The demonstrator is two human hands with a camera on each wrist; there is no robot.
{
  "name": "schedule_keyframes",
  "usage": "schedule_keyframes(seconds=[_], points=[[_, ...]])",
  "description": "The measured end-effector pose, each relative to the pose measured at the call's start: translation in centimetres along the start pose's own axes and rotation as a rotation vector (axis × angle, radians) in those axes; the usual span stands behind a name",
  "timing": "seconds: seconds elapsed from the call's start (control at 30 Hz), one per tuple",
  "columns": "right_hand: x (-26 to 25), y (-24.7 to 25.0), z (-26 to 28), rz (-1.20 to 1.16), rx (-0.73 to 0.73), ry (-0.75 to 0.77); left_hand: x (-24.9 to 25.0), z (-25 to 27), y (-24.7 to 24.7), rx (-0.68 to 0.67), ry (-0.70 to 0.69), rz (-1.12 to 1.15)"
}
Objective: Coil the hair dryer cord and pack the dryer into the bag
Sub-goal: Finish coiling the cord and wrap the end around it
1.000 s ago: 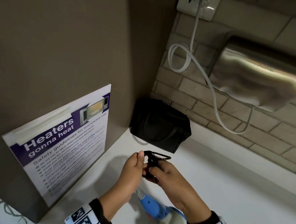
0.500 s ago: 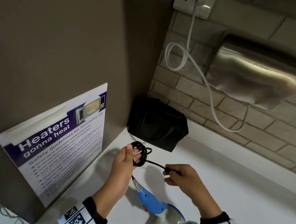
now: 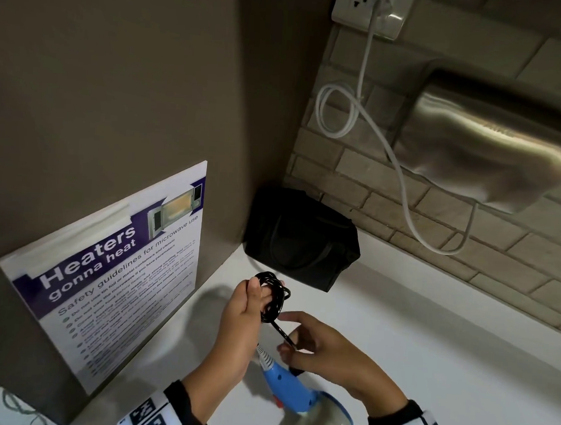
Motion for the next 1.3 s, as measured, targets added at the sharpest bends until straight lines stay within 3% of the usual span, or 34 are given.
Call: schedule_keyframes(seconds=[0.1, 0.3, 0.5, 0.7, 0.93, 1.1, 1.3], points=[[-2.0, -0.6, 0.4, -0.055, 0.010, 0.053, 0.1, 0.0, 0.1, 0.013, -0.008, -0.008], [-2.6, 0.4, 0.8, 0.258, 0.177, 0.129, 0.6, -0.2, 1.1, 0.037, -0.039, 0.098], [0.0, 1.9, -1.0, 0.515, 0.334, 0.092, 1.1, 0.2, 0.0, -0.076, -0.039, 0.169], [0.1, 1.7, -2.0, 0.387, 0.193, 0.062, 1.0, -0.4, 0.3, -0.048, 0.024, 0.252], [-2.2, 0.1, -0.7, -0.014, 0.103, 0.123, 0.6, 0.0, 0.3, -0.009, 0.013, 0.126], [-3.5, -0.8, -1.2, 0.066, 0.197, 0.109, 1.1, 0.6, -0.1, -0.005, 0.006, 0.072], [-4.2, -0.9, -0.9, 0.131, 0.172, 0.176, 2.0, 0.6, 0.5, -0.020, -0.040, 0.043]])
Point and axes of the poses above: each hand's wrist, its own z-axis away from the middle knuckle, its own y-axis out of the back of the hand, x = y × z, the point moved 4 cm from there along -z, towards the middle knuckle, and after that the axes turned 7 degrees about -z, right-handed, at the moved point
